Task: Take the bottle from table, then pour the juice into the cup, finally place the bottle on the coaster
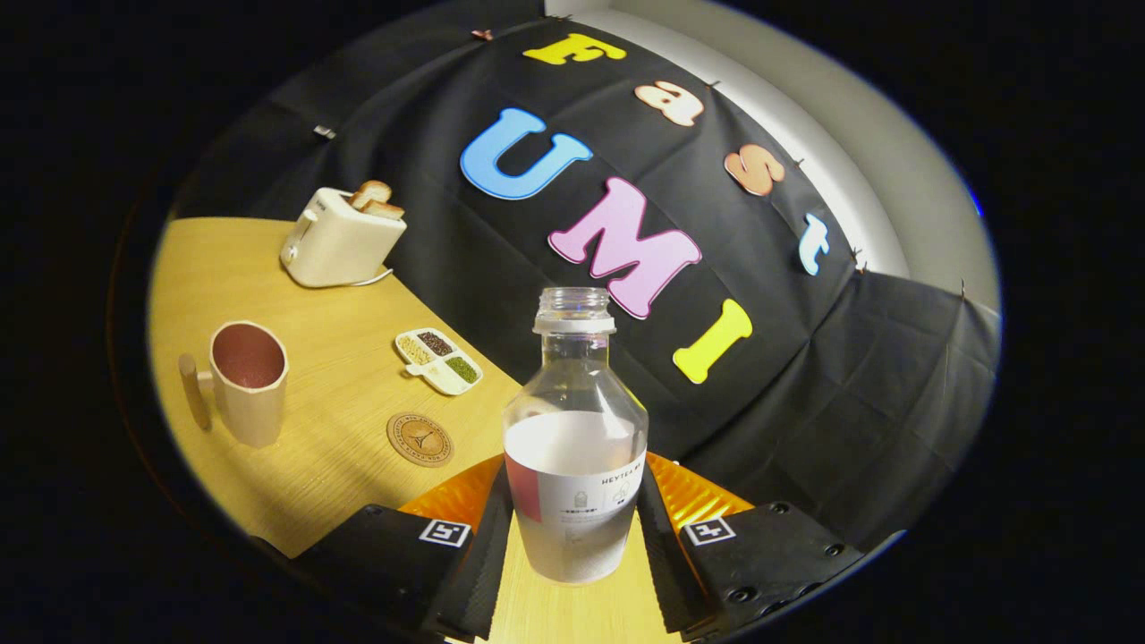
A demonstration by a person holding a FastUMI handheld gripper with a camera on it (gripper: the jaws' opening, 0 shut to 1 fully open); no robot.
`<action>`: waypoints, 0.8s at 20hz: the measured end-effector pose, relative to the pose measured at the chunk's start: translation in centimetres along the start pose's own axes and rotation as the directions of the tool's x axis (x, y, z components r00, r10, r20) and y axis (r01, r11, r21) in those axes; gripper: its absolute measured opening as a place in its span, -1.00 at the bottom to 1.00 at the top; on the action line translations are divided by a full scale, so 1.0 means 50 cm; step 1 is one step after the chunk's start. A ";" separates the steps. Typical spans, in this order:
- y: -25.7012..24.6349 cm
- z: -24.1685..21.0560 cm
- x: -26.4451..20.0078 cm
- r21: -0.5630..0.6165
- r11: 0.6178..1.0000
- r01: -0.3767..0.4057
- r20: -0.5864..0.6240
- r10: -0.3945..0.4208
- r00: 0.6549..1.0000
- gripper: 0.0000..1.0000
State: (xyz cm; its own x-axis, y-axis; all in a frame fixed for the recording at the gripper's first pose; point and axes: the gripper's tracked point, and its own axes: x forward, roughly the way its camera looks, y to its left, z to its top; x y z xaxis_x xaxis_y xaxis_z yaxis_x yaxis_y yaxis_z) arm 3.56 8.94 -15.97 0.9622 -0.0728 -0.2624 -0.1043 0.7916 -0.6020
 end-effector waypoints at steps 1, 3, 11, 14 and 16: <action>0.012 0.008 0.003 -0.045 0.999 -0.003 0.011 0.004 1.000 0.42; 0.042 0.018 0.005 -0.139 0.990 -0.024 0.023 0.027 0.999 0.42; 0.127 0.039 0.014 -0.402 0.914 -0.057 0.061 0.088 0.994 0.42; 0.158 0.041 0.009 -0.469 0.880 -0.075 0.067 0.121 0.990 0.42; 0.178 0.043 0.008 -0.499 0.862 -0.085 0.074 0.140 0.987 0.42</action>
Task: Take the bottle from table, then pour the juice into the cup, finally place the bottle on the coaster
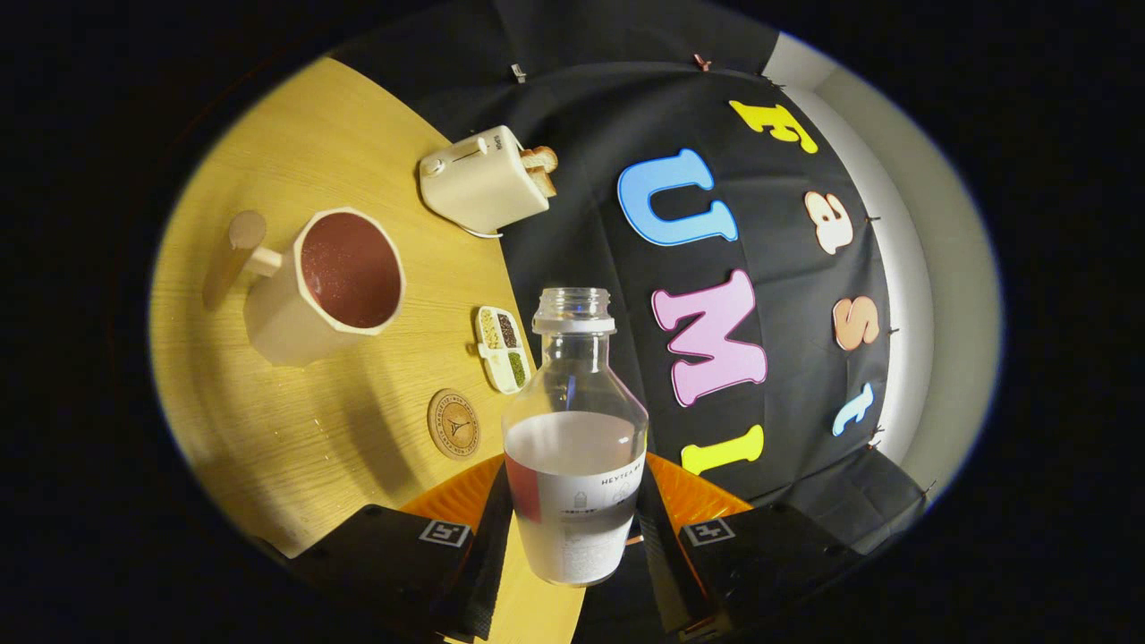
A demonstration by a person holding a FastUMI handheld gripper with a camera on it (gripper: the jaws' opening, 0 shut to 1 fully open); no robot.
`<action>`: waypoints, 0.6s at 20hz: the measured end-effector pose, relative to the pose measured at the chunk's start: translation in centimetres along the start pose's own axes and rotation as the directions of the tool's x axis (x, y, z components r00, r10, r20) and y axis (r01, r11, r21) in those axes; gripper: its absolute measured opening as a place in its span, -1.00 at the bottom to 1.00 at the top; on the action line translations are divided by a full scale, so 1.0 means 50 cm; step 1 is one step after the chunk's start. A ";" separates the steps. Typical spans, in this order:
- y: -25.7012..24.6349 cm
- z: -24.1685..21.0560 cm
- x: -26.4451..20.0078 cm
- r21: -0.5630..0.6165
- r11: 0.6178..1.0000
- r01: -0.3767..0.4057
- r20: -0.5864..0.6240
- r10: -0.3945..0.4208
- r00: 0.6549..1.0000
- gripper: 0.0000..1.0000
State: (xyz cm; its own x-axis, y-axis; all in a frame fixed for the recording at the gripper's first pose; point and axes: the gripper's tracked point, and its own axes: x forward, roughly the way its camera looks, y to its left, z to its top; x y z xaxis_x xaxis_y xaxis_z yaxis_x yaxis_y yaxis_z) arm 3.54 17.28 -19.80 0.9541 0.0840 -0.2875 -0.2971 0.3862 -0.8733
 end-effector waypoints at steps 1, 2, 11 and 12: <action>0.005 0.005 0.002 -0.021 1.000 -0.004 0.006 0.004 1.000 0.41; 0.014 0.007 0.006 -0.041 0.999 -0.012 0.008 0.013 1.000 0.42; 0.038 0.036 0.026 -0.262 0.965 -0.015 0.060 0.031 0.998 0.42; 0.040 0.043 0.027 -0.281 0.960 -0.010 0.074 0.032 0.997 0.42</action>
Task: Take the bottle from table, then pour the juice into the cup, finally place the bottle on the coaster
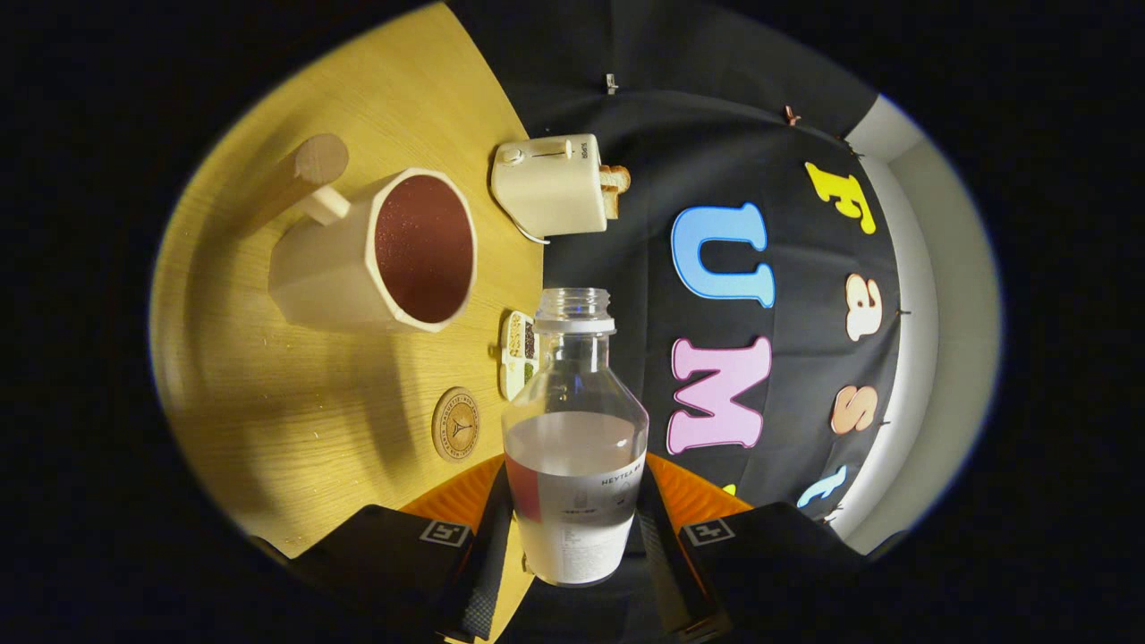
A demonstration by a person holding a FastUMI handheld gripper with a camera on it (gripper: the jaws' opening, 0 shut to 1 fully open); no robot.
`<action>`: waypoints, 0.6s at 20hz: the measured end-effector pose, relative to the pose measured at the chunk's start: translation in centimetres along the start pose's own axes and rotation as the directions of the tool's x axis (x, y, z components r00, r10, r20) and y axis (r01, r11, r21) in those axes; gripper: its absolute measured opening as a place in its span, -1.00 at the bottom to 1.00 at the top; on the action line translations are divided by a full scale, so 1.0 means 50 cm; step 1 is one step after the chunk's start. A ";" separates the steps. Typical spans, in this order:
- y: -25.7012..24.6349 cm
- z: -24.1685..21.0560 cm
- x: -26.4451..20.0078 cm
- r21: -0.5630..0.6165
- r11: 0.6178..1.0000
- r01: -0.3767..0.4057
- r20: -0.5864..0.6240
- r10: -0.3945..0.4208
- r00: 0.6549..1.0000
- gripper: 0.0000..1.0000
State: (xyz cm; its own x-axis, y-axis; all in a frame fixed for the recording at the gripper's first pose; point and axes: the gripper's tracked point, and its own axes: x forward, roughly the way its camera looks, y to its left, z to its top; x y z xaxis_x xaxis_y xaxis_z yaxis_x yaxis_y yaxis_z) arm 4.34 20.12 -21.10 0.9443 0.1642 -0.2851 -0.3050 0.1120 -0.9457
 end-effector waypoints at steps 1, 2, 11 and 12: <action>-0.001 0.003 0.003 -0.018 1.000 0.003 0.012 -0.003 1.000 0.42; -0.001 0.006 0.004 -0.035 0.999 0.006 0.021 -0.006 1.000 0.42; 0.007 0.016 0.007 -0.154 0.988 0.016 0.040 -0.010 0.999 0.42; 0.012 0.015 0.007 -0.158 0.987 0.015 0.039 -0.009 0.999 0.42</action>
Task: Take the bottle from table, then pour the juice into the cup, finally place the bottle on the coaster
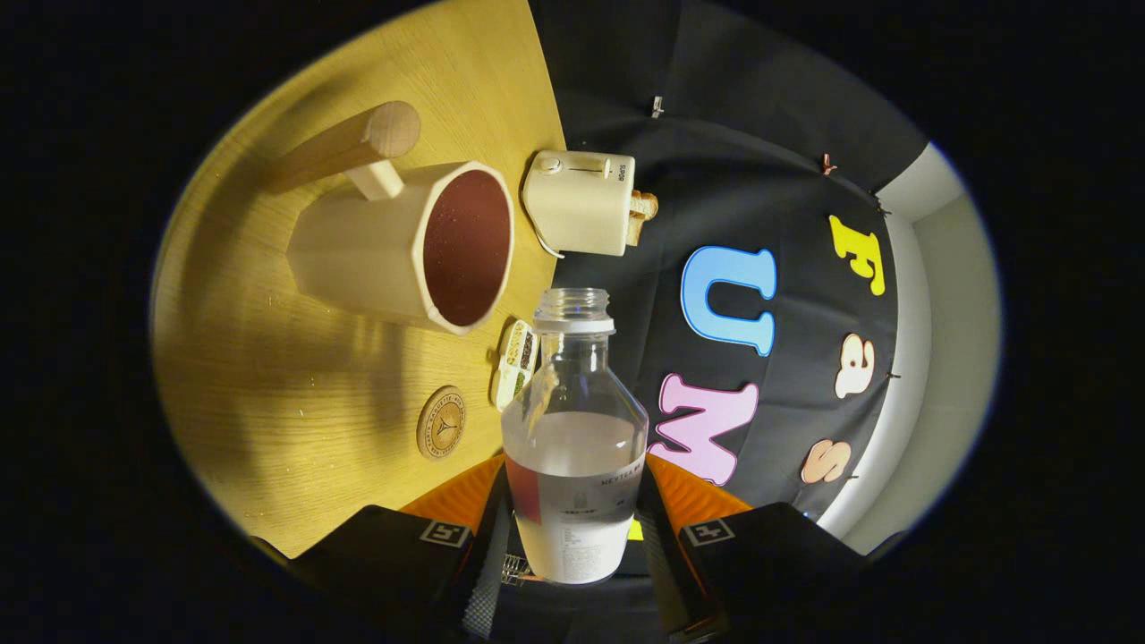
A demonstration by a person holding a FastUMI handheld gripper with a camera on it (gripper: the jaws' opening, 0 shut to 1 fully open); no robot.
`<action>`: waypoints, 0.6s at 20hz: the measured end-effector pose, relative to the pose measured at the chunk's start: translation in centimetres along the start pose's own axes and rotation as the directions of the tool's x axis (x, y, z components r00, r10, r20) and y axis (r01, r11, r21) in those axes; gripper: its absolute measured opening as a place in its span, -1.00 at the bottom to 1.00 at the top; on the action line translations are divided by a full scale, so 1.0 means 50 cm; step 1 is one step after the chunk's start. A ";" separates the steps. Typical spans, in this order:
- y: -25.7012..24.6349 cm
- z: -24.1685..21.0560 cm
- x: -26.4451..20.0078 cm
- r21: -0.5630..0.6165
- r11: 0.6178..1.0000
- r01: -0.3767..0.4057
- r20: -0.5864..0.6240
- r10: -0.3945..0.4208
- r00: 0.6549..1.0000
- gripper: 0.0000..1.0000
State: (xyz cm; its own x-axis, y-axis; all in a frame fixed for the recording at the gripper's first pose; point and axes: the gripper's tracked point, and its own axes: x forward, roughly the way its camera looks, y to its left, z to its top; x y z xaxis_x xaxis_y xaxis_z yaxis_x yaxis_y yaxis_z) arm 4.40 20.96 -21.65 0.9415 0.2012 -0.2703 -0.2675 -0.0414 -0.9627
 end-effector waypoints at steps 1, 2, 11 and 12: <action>0.001 -0.001 0.001 -0.007 1.000 -0.001 0.000 0.001 1.000 0.42; 0.001 0.002 0.002 -0.017 1.000 -0.001 0.001 0.001 1.000 0.42; 0.004 0.014 0.007 -0.087 0.996 0.001 0.026 0.001 1.000 0.41; 0.004 0.014 0.008 -0.091 0.996 0.002 0.025 0.001 1.000 0.42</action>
State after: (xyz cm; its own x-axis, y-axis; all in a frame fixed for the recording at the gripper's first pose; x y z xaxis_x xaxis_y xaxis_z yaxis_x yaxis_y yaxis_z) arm 4.58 21.74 -21.94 0.9359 0.2256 -0.2706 -0.2463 -0.1301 -0.9604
